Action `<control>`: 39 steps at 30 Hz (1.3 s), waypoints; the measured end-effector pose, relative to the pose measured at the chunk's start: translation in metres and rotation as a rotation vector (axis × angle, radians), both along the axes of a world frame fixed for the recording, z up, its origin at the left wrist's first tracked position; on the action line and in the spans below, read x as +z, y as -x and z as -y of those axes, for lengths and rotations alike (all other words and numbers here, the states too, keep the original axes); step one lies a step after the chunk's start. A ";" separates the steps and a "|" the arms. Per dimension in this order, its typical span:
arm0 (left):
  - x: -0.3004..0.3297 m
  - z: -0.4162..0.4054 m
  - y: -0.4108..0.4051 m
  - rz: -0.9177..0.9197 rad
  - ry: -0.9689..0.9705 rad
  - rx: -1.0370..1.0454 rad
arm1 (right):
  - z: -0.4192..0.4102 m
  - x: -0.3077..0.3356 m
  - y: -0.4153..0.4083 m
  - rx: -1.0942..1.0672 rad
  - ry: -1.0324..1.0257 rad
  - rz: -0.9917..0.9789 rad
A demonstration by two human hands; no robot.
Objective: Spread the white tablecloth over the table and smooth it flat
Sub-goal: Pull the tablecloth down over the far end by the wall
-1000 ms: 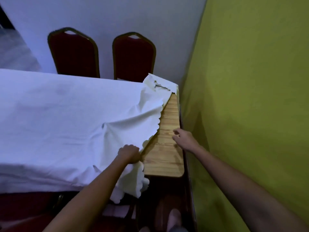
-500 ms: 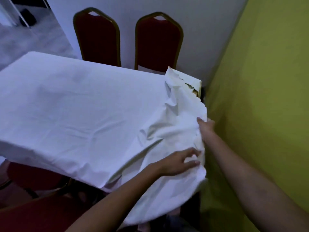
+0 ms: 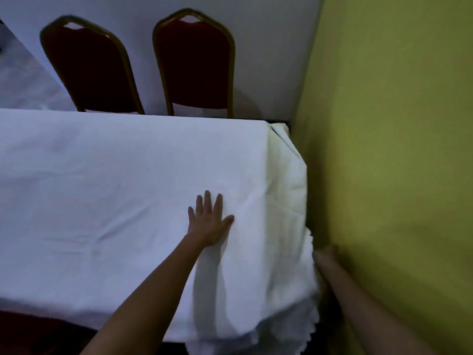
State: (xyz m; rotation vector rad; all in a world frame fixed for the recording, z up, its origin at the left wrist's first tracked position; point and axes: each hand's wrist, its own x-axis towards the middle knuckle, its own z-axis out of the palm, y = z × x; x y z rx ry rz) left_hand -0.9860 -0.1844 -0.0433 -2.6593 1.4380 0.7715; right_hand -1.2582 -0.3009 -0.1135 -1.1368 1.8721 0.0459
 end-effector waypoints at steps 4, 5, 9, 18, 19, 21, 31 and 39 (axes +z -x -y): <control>-0.019 -0.008 0.010 0.080 0.054 0.008 | 0.027 0.036 -0.054 -0.014 0.187 0.267; -0.021 -0.008 0.010 0.098 0.070 0.011 | 0.029 0.046 -0.071 0.004 0.083 0.392; -0.022 -0.009 0.010 0.113 0.096 0.016 | 0.021 0.069 -0.120 0.070 -0.206 0.715; -0.023 -0.007 0.032 0.127 0.123 0.081 | 0.013 0.044 -0.148 0.133 0.310 0.245; -0.022 -0.004 0.032 0.125 0.123 0.081 | 0.020 0.044 -0.145 0.077 0.321 0.258; -0.021 0.003 0.033 0.114 0.121 0.070 | 0.055 0.052 -0.125 -0.205 0.277 0.386; -0.023 0.047 0.038 0.120 0.128 0.096 | 0.118 0.075 -0.141 0.146 0.024 0.560; -0.032 0.046 0.032 0.187 0.234 0.110 | 0.128 0.048 -0.192 -0.109 0.179 0.501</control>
